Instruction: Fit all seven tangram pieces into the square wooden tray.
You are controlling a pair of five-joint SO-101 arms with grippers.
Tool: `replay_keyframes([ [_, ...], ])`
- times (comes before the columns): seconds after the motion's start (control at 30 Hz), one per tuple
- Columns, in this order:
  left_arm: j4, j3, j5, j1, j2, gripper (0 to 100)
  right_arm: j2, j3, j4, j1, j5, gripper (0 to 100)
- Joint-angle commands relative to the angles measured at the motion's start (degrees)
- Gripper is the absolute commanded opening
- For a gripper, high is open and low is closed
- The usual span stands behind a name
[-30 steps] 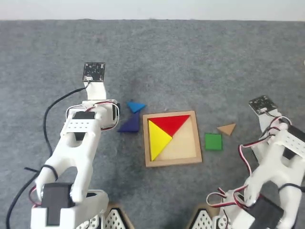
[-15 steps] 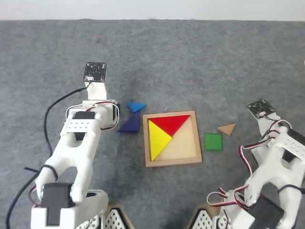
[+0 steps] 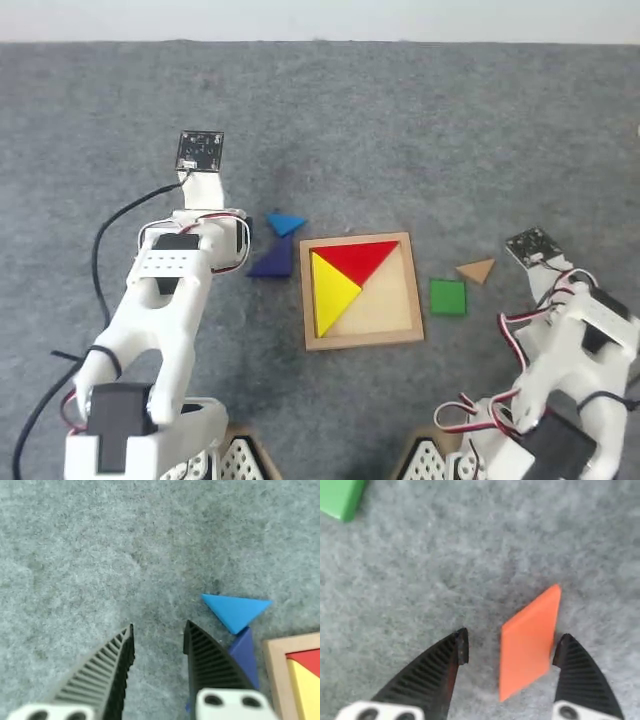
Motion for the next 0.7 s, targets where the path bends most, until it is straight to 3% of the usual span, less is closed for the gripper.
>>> replay_keyframes([
  [0.0, -1.5, -0.5, -1.2, 0.0, -2.5, 16, -0.1, -0.4, -0.8, 2.6, 0.4, 27.3],
  [0.1, -1.5, -0.5, -1.2, 0.0, -2.5, 16, -0.1, -0.4, -0.8, 3.9, -1.8, 25.0],
  [0.33, -1.5, -0.5, -1.3, 0.0, -2.5, 16, -0.1, -0.2, -1.1, 4.4, -4.8, 7.6],
  [0.53, -1.5, -0.5, -1.3, 0.0, -2.5, 16, -0.6, -0.2, -0.7, 4.4, -8.3, 6.3],
  [0.67, -1.5, -0.4, -1.3, 0.2, -2.5, 16, -0.8, -1.4, 2.2, 4.4, -15.0, 6.1],
])
